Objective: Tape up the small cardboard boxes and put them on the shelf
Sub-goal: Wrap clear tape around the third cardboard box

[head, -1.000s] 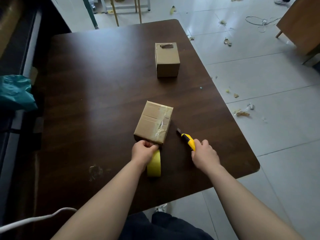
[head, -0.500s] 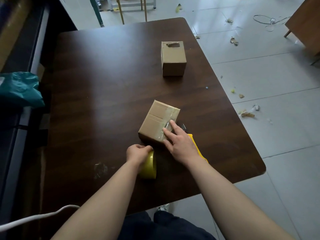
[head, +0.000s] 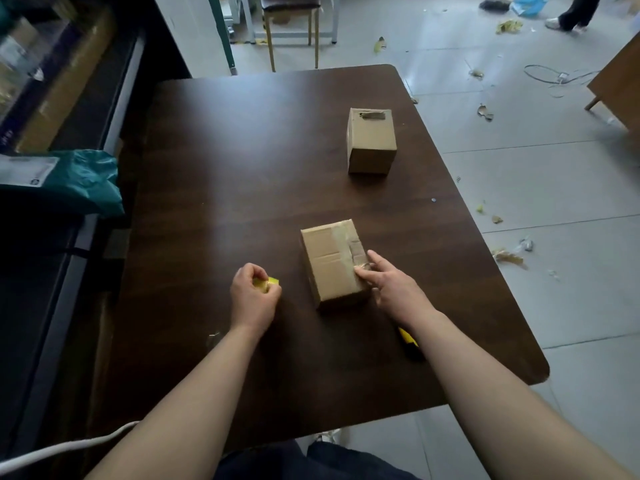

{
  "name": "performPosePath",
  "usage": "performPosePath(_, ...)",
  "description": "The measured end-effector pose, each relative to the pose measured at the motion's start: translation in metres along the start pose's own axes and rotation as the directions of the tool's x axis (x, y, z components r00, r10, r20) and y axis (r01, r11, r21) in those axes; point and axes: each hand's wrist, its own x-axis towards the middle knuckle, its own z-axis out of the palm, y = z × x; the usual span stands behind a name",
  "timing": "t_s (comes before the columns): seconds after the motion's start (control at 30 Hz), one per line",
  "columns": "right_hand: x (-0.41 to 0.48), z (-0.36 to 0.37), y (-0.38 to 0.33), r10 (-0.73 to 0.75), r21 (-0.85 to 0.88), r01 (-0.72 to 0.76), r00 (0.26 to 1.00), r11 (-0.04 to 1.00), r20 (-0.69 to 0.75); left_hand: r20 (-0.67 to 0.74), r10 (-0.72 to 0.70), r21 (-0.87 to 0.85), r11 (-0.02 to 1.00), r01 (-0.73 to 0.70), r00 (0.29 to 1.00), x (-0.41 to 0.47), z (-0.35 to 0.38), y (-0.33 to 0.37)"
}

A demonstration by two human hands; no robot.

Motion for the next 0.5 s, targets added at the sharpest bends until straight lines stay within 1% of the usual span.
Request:
performPosePath(0.07,0.001,-0.001,0.001,-0.01,0.006,0.01,1.0,1.0,0.002,0.013,0.044,0.02,0.999,-0.044,0.999,0.003,-0.001,-0.003)
performPosePath(0.1,0.001,-0.003,0.001,-0.008,0.012,0.008,1.0,1.0,0.007,0.024,0.07,0.071,0.995,-0.071,0.997,0.005,-0.001,-0.004)
performPosePath(0.17,0.002,-0.006,0.0,0.001,0.019,-0.001,1.0,1.0,0.024,0.063,0.129,0.228,0.963,-0.141,0.99,0.007,-0.003,-0.008)
performPosePath(0.23,0.003,-0.01,-0.003,0.018,0.075,-0.02,1.0,0.997,0.024,0.128,0.212,0.408,0.879,-0.246,0.969,0.008,-0.006,-0.012)
performPosePath(0.3,0.002,-0.011,-0.007,0.058,0.193,-0.055,0.998,0.98,-0.012,0.242,0.276,0.559,0.744,-0.366,0.93,0.008,-0.007,-0.017)
performPosePath(0.33,0.001,-0.01,-0.01,0.074,0.222,-0.064,0.996,0.973,-0.04,0.305,0.29,0.617,0.666,-0.42,0.907,0.007,-0.005,-0.019)
performPosePath(0.37,-0.001,-0.008,-0.012,0.084,0.215,-0.069,0.995,0.974,-0.062,0.351,0.288,0.657,0.602,-0.454,0.891,0.006,-0.004,-0.02)
performPosePath(0.4,-0.002,-0.005,-0.015,0.097,0.193,-0.082,0.992,0.978,-0.074,0.372,0.277,0.681,0.568,-0.463,0.886,0.004,-0.002,-0.019)
performPosePath(0.43,-0.004,-0.002,-0.018,0.117,0.174,-0.102,0.99,0.979,-0.083,0.375,0.26,0.695,0.556,-0.456,0.89,0.003,-0.001,-0.018)
performPosePath(0.5,-0.005,0.005,-0.024,0.15,0.152,-0.132,0.982,0.979,-0.113,0.366,0.24,0.703,0.562,-0.436,0.899,0.001,0.002,-0.014)
